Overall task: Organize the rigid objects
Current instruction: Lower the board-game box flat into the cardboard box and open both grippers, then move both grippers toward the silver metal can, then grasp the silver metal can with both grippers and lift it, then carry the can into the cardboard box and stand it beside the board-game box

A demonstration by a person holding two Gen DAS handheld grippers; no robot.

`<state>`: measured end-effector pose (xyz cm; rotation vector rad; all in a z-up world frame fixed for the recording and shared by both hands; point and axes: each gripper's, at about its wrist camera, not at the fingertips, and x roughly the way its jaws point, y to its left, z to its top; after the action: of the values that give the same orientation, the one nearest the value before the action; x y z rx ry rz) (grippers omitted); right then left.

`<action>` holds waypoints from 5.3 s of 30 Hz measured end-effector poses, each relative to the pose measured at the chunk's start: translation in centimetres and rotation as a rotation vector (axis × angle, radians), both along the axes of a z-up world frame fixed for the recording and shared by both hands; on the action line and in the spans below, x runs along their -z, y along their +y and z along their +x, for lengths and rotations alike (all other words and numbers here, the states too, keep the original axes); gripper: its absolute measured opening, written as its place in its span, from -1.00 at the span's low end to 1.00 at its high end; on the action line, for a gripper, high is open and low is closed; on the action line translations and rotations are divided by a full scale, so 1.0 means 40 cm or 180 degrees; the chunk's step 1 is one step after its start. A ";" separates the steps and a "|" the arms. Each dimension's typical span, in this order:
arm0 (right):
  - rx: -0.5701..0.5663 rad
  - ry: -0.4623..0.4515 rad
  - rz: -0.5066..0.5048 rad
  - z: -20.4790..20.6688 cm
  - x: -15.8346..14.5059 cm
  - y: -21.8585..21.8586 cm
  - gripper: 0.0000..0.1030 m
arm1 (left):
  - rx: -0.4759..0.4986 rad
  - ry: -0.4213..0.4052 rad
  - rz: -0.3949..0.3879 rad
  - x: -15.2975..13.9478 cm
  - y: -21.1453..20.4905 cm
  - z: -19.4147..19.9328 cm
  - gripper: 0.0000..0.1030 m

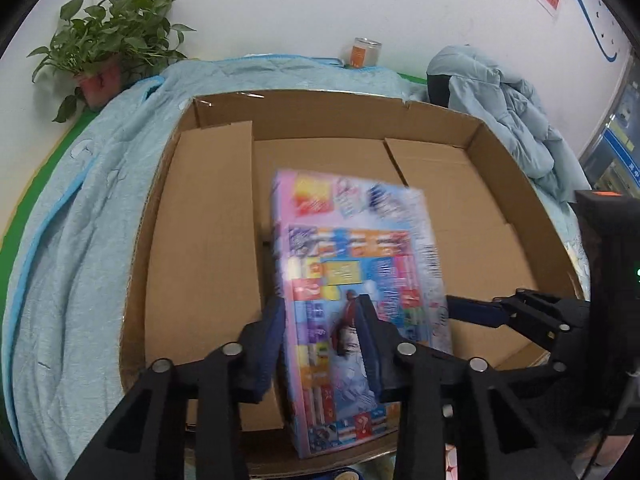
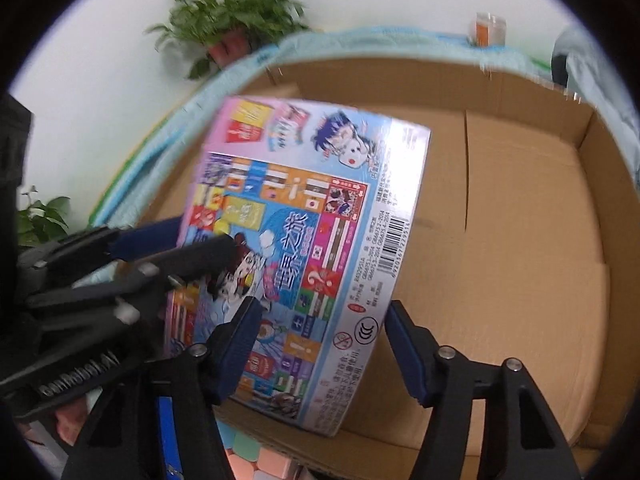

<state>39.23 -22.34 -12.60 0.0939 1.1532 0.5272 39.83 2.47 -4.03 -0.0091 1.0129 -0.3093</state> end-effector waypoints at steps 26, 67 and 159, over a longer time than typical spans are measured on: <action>0.0837 -0.1173 -0.0233 -0.403 -0.130 -0.226 -0.36 | -0.0339 -0.1136 -0.0190 -0.111 0.044 -0.474 -0.97; 0.0903 -0.0122 0.0673 -0.530 0.008 -0.228 0.89 | -0.0411 -0.0718 -0.0379 -0.034 0.016 -0.703 0.99; -0.0069 -0.0336 0.0706 -0.123 -0.153 -0.200 0.68 | 0.0536 0.0336 -0.1012 -0.079 -0.243 -0.050 0.67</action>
<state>34.30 -30.35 -6.50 0.2423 0.9912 0.6707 37.82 -7.27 -0.89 -0.2307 1.0622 -0.6268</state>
